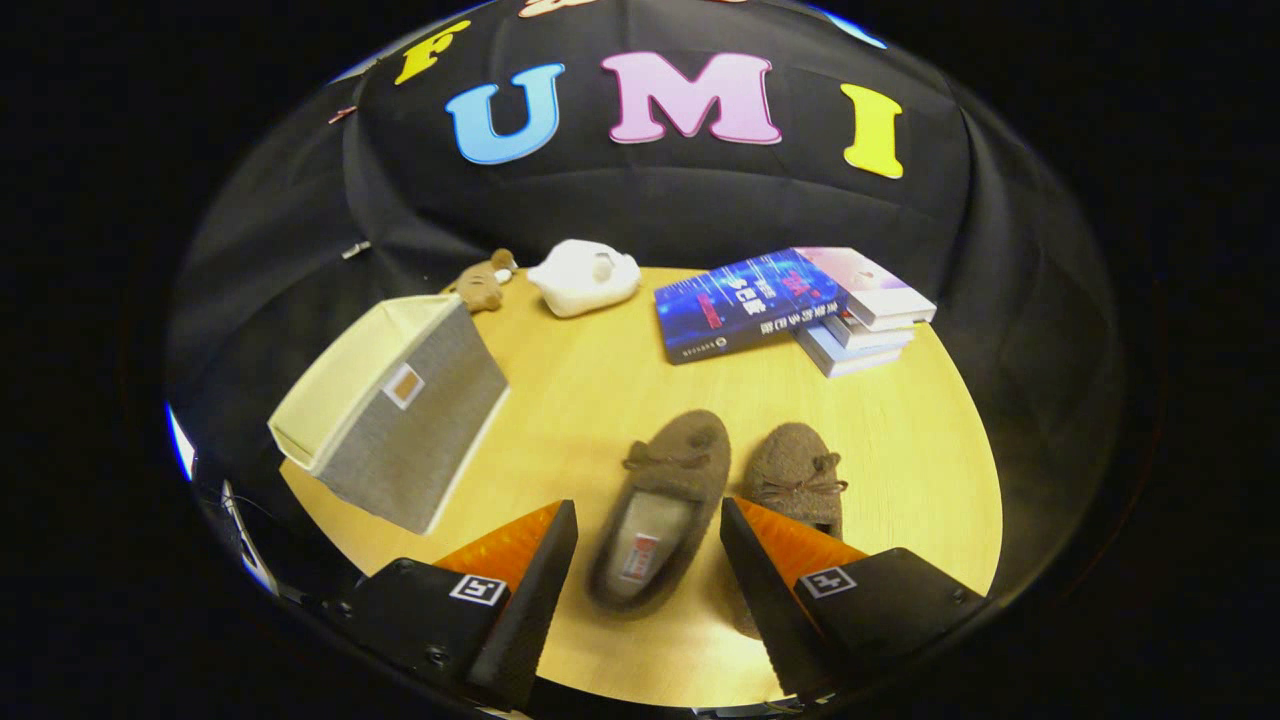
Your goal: Open the storage box then place both shoes into the box .Put the left shoe in first, then the right shoe, with the right side of both shoes facing outward in a uniform manner.
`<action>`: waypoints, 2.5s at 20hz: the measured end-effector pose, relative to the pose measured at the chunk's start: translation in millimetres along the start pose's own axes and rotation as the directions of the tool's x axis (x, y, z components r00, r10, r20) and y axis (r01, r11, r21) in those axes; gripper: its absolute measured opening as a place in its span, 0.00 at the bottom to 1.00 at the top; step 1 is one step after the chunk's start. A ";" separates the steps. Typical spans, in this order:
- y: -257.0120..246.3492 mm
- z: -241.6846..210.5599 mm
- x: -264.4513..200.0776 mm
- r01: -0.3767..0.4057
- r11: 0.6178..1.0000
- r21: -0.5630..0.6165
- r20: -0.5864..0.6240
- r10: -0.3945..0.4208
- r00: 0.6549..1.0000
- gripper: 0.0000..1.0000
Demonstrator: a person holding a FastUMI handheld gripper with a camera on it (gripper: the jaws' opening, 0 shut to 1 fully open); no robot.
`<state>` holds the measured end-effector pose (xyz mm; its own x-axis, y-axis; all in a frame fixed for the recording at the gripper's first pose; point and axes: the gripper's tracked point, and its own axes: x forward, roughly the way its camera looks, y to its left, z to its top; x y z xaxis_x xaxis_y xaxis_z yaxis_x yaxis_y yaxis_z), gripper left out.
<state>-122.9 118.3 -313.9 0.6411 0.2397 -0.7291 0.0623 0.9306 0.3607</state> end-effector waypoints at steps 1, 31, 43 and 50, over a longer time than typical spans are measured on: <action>-7.3 -6.7 10.0 0.017 1.000 -0.007 -0.015 -0.017 1.000 0.89; -3.1 60.7 43.1 0.129 0.983 0.134 -0.023 -0.127 0.992 0.06; 212.0 184.4 -2.2 -0.151 0.969 0.198 0.101 0.133 0.986 0.06; 291.3 160.5 48.3 -0.096 0.949 0.299 -0.001 0.101 0.995 0.06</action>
<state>49.0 356.6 -150.7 0.6434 0.3330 -0.6893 0.2260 0.7777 0.5866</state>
